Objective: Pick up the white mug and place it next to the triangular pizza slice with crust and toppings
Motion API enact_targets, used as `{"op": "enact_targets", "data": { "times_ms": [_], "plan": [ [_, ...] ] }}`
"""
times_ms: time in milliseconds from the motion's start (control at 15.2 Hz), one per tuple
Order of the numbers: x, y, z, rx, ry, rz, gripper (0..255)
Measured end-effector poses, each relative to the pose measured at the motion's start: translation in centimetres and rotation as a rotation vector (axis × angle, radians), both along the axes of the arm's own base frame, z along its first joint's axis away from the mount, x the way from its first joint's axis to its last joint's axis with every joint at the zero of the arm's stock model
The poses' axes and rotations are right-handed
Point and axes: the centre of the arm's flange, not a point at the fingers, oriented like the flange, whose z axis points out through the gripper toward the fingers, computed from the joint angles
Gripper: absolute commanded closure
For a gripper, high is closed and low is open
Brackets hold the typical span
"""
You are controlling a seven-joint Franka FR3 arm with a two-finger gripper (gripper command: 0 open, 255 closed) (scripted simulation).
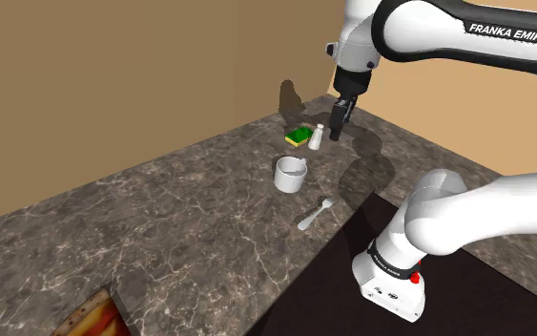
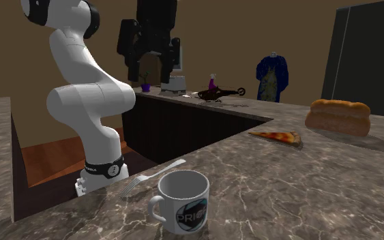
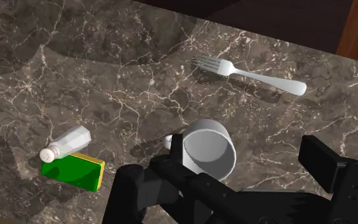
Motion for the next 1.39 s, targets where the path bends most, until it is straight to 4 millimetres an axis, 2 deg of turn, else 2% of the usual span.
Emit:
{"op": "enact_targets", "data": {
  "times_ms": [66,264,594,1122,1386],
  "plan": [
    [0.0,0.0,0.0,0.000,0.000,0.000,0],
    [1.2,0.2,-2.3,0.008,-0.005,0.002,0],
    [3.8,1.3,-8.3,0.027,-0.020,0.006,0],
    [8.5,2.9,-16.4,0.058,-0.046,0.012,0],
    [8.8,2.9,-18.8,0.061,-0.050,0.012,0]
  ]
}}
